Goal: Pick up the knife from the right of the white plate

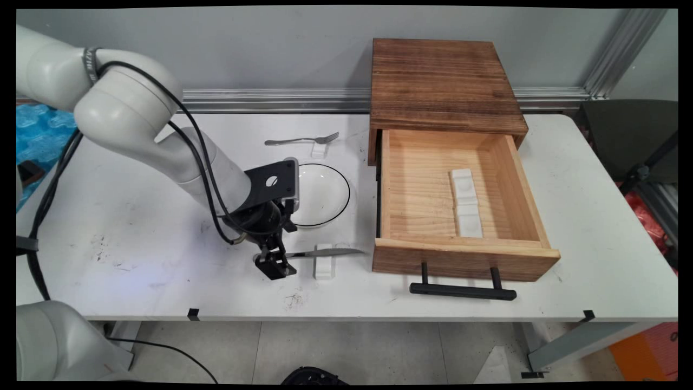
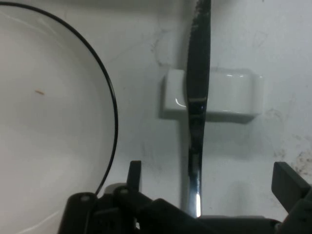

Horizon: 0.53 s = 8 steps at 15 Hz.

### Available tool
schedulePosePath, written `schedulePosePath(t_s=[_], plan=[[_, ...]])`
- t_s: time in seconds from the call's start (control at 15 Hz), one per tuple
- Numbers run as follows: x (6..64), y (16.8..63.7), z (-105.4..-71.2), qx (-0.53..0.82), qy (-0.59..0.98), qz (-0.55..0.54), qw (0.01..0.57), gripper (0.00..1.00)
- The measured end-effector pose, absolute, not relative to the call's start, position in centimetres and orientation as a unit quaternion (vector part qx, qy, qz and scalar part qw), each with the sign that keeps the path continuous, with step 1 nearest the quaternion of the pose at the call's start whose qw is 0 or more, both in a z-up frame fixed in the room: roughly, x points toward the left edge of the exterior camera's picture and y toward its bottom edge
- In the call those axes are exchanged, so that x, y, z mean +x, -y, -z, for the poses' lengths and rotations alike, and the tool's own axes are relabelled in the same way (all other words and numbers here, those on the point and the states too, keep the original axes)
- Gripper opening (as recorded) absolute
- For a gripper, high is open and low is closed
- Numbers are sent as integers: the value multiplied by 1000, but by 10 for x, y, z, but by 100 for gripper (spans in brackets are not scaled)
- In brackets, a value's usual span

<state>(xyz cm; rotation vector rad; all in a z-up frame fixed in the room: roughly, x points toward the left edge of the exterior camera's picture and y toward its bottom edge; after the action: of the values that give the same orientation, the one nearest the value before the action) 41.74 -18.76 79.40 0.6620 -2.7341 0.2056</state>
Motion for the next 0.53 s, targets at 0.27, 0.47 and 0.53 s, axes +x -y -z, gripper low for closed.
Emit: schedulePosePath(t_s=[0.27,0.47,0.53], plan=[[418,190,-786,226,957,-76,166,100],[419,193,-781,222,957,-77,171,100],[419,194,-780,221,957,-76,173,100]])
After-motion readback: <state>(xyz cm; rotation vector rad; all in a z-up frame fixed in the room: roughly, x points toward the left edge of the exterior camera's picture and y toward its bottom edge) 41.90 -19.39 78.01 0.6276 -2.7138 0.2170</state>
